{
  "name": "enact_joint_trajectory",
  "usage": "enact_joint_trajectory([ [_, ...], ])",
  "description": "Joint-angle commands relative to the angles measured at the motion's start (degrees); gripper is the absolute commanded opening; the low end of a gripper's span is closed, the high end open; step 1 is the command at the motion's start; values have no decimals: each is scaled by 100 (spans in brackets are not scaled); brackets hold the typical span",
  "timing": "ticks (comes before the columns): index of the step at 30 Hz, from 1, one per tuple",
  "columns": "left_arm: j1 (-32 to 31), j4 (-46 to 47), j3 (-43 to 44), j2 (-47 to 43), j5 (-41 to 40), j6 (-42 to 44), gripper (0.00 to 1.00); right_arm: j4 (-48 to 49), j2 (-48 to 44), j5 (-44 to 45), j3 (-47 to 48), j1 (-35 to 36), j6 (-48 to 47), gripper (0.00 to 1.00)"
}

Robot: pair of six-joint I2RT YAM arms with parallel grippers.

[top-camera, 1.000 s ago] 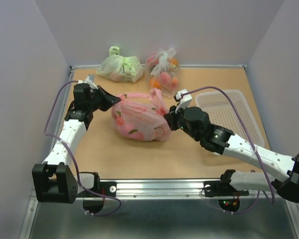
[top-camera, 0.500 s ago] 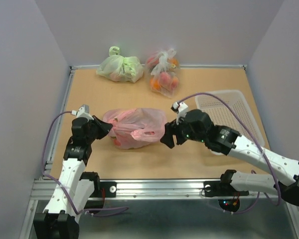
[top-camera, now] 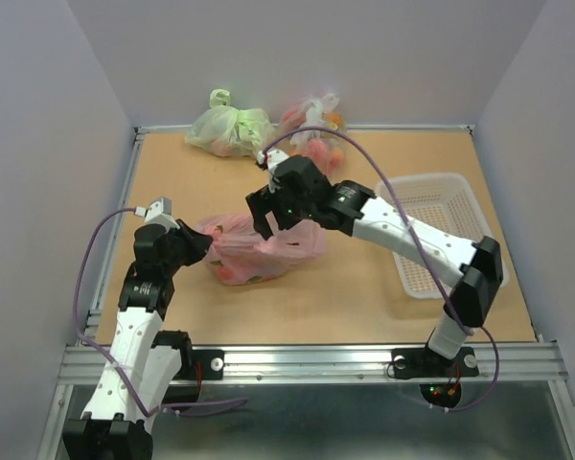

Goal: Untie the knot of the plastic bag and take out the fruit

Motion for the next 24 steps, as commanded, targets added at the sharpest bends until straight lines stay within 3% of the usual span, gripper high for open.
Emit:
enact_joint_trajectory([
  [1, -5, 130, 300, -89, -63, 231, 8, -411, 370, 191, -405, 104, -138, 94],
  [5, -5, 533, 300, 147, -116, 47, 11, -227, 186, 569, -1703, 569, 274, 94],
  [10, -13, 1456, 536, 921, 59, -226, 19, 449, -34, 771, -2656, 1176, 1250, 87],
  [16, -163, 1809, 1475, 1968, 480, -42, 47, 1197, -25, 1105, -2841, 1625, 2165, 85],
  [18, -172, 1651, 1626, 1794, 490, 46, 64, 1250, -297, 1594, -2771, 1625, 2201, 82],
  [20, -163, 1371, 1662, 1478, 324, 99, 73, 1241, -586, 1939, -2649, 1616, 2026, 82],
  [24, -215, 214, 1496, 468, -326, 12, 77, 1215, -851, 2196, -2394, 1493, 1402, 82],
])
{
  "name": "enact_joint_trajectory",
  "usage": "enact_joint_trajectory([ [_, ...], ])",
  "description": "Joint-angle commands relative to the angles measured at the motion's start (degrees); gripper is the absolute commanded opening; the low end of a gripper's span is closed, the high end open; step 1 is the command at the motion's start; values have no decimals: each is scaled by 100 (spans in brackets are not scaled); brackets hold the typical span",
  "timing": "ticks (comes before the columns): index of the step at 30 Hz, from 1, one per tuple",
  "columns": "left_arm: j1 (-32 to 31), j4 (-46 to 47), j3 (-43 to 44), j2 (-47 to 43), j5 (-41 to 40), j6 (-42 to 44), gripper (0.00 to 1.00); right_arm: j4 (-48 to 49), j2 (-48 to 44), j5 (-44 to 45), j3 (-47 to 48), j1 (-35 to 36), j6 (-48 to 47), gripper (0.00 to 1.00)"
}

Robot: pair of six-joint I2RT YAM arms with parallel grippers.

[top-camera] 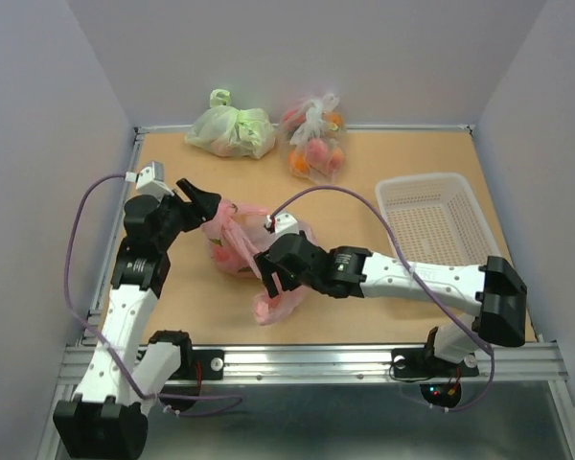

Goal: Untie the knot of the plastic bag and take out the fruit

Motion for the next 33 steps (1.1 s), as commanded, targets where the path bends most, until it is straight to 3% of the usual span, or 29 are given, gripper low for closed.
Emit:
enact_joint_trajectory([
  [1, -80, -902, 103, -894, -437, 33, 77, 315, -430, 509, 413, -168, -378, 82],
  [4, -272, -1404, -273, -1131, -236, -229, 76, 306, -439, 613, 536, -344, -597, 82],
  [10, -897, -1011, -1118, -1738, -233, -1161, 74, 315, -36, 412, 782, -616, -1072, 83],
  [15, -1476, -730, -1470, -1546, -603, -1724, 74, 315, 483, 323, 1204, -634, -1599, 87],
  [22, -2101, -306, -1725, -1053, -1209, -2111, 72, 315, 950, 323, 1433, -643, -1635, 88],
  [24, -2181, -307, -1831, -1114, -1315, -2234, 68, 315, 1011, 464, 1407, -678, -1592, 83],
  [27, -2242, -202, -2120, -1193, -1500, -2427, 56, 315, 1003, 578, 1354, -731, -1539, 56],
  [28, -2242, -149, -2173, -1176, -1517, -2454, 48, 315, 994, 604, 1354, -740, -1521, 39],
  [29, -2251, -1, -2270, -1167, -1518, -2463, 46, 315, 985, 605, 1345, -766, -1512, 31],
  [30, -2251, 18, -2288, -1098, -1509, -2463, 45, 315, 967, 631, 1345, -766, -1512, 16],
  [32, -2269, 255, -2297, -1001, -1474, -2437, 44, 315, 915, 649, 1337, -784, -1504, 2],
  [33, -2277, 291, -2288, -896, -1482, -2402, 43, 315, 906, 683, 1337, -801, -1477, 1],
])
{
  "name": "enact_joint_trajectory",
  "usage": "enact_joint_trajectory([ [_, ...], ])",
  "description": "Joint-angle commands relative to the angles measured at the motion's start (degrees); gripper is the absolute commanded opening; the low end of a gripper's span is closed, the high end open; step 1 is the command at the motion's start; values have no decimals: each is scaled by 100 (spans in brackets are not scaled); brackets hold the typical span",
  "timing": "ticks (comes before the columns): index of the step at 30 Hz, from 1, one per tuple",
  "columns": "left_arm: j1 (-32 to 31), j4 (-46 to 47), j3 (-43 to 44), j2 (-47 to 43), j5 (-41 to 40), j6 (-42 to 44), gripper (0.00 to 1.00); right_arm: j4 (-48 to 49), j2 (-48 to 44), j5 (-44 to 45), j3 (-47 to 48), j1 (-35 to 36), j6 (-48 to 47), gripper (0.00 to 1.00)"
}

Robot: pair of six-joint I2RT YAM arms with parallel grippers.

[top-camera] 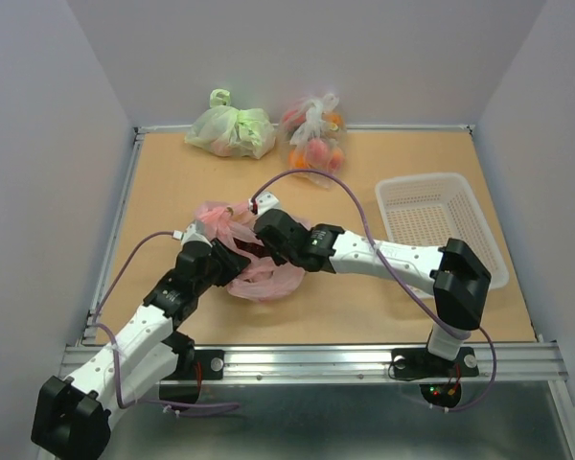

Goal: Untie the knot of the plastic bag and take out the fruit

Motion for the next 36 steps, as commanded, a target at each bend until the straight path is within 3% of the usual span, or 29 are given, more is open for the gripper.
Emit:
enact_joint_trajectory([
  [1, -65, 651, -4, 187, -201, -39, 38, 190, -150, 258, 309, -65, 29, 1],
  [3, -66, 696, 13, 310, -219, -4, 31, 190, -220, 319, 318, -100, 64, 1],
  [4, -74, 705, 66, 328, -420, 5, 20, 190, -255, 398, 309, -117, 90, 1],
  [7, -57, 347, 363, 363, -1015, 145, 0, 181, -509, 896, 117, -371, 177, 1],
  [10, 39, -348, 812, 486, -1816, 495, 0, 181, -1211, 1093, -428, -1187, 555, 1],
  [13, 583, -710, 1348, 635, -1942, 1014, 0, 181, -2071, 1075, -989, -2093, 740, 1],
  [14, 1055, -754, 1584, 749, -1820, 1312, 0, 173, -2266, 1049, -1105, -2373, 723, 1],
  [18, 1787, -676, 2209, 1187, -1433, 2008, 0, 85, -2909, 585, -1509, -2517, 828, 1],
  [22, 1806, -500, 3087, 1865, -356, 2817, 0, 41, -3217, -976, -1563, -2499, 873, 1],
  [23, 1806, -465, 3185, 1997, -73, 2896, 0, 32, -3235, -1234, -1493, -2508, 838, 7],
  [24, 1806, -438, 3239, 2163, 339, 2975, 0, 23, -3235, -1680, -1405, -2508, 768, 27],
  [28, 1745, -219, 3204, 2244, 974, 2967, 0, -56, -3148, -2525, -800, -2447, 531, 70],
  [31, 1622, -166, 2994, 2095, 1046, 2915, 0, -74, -2849, -2976, -307, -2350, 328, 84],
  [36, 1569, -192, 2721, 1884, 1125, 2722, 1, -65, -2129, -3293, 124, -1771, 117, 85],
])
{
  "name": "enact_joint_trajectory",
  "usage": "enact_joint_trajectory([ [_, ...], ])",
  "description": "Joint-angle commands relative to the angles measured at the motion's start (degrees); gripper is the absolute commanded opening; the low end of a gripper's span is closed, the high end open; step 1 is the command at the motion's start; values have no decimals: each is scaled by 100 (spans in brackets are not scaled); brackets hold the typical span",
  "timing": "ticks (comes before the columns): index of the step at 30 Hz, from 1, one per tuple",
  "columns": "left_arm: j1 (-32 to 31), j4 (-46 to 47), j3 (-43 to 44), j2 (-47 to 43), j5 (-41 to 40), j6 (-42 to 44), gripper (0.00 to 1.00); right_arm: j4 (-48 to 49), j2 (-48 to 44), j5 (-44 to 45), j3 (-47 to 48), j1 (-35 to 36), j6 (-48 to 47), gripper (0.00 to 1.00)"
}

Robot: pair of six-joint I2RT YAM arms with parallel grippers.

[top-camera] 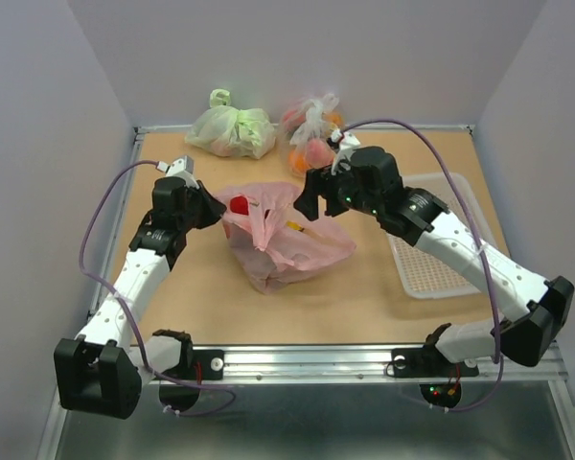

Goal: Untie the knot of the plastic bag and take out the fruit

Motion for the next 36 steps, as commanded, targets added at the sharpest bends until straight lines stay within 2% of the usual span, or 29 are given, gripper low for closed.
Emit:
enact_joint_trajectory([
  [1, -74, 193, -204, -297, 301, -67, 4, 106, 608, -502, 374, 714, -325, 84],
  [3, -118, 167, -265, -412, 249, -155, 5, 106, 785, -414, 269, 1014, -307, 81],
  [7, -153, 96, -389, -544, -6, -419, 5, 202, 1005, -230, -415, 1700, 60, 68],
  [12, -206, 87, -564, -641, -121, -630, 10, 659, 1146, -422, -1515, 2562, 501, 68],
  [15, -250, -9, -530, -667, 2, -517, 26, 642, 1190, -800, -1604, 2755, 457, 70],
  [16, -259, -183, -486, -719, 20, -316, 40, 624, 1060, -670, -1543, 2773, 457, 70],
  [19, -277, -500, -118, -929, -67, 158, 65, 528, 595, -309, -1402, 2791, 353, 72],
  [21, -285, -808, 251, -1044, -287, 738, 73, 247, 470, -194, -1113, 2791, 212, 76],
  [26, -504, -1177, 1077, -1247, -472, 1767, 78, -473, 259, 568, -611, 2782, 141, 83],
  [32, -1708, -1284, 1246, -1186, -964, 2831, 83, -501, -102, 2063, -505, 2721, 430, 87],
  [36, -2174, -1284, 1298, -958, -1279, 2990, 84, -492, -6, 2179, -496, 2422, 440, 87],
])
